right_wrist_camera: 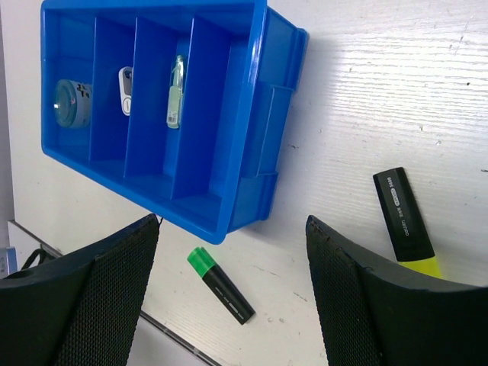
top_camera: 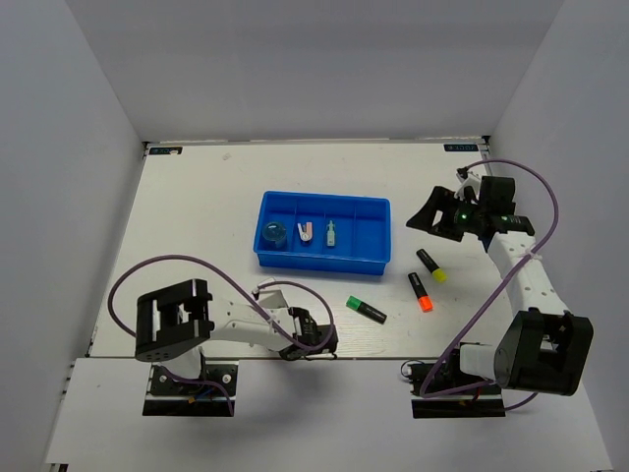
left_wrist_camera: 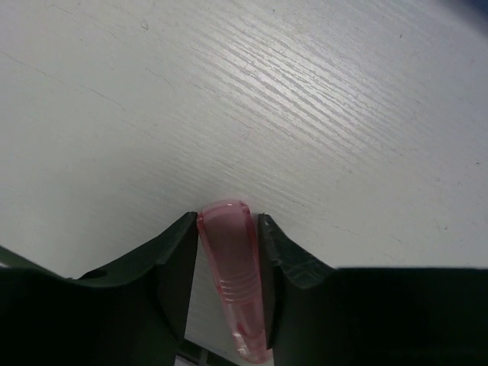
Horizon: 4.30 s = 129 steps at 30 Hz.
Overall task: Sort the stationery into containers
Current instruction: Grab a piece of stationery with the left arm, then place the stationery into the container, then grab a piece of stationery with the right arm, then place the stationery into the container
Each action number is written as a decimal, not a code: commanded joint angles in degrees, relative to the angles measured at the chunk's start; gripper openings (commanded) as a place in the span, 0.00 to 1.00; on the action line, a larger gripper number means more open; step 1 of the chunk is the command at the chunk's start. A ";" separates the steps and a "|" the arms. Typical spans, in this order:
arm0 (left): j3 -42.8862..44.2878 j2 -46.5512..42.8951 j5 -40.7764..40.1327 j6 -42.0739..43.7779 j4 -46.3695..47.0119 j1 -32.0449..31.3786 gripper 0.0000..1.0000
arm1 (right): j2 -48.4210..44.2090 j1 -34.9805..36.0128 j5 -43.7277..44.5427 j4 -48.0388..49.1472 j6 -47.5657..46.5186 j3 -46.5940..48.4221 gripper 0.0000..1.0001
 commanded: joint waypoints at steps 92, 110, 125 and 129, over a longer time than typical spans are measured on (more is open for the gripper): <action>7.08 -21.59 16.69 82.40 17.71 6.05 0.77 | 19.28 0.77 19.85 -1.55 -53.21 -3.78 0.66; -0.85 -28.62 19.33 83.45 20.88 4.82 0.78 | 20.35 1.84 19.34 -6.82 -56.12 -4.14 0.00; 2.04 -24.85 22.75 89.17 22.46 4.64 0.77 | 15.95 13.15 -4.67 -15.55 -19.70 18.63 0.00; 2.66 -23.96 22.50 87.59 21.23 4.64 0.77 | 19.55 18.62 0.86 -8.77 -7.09 19.94 0.00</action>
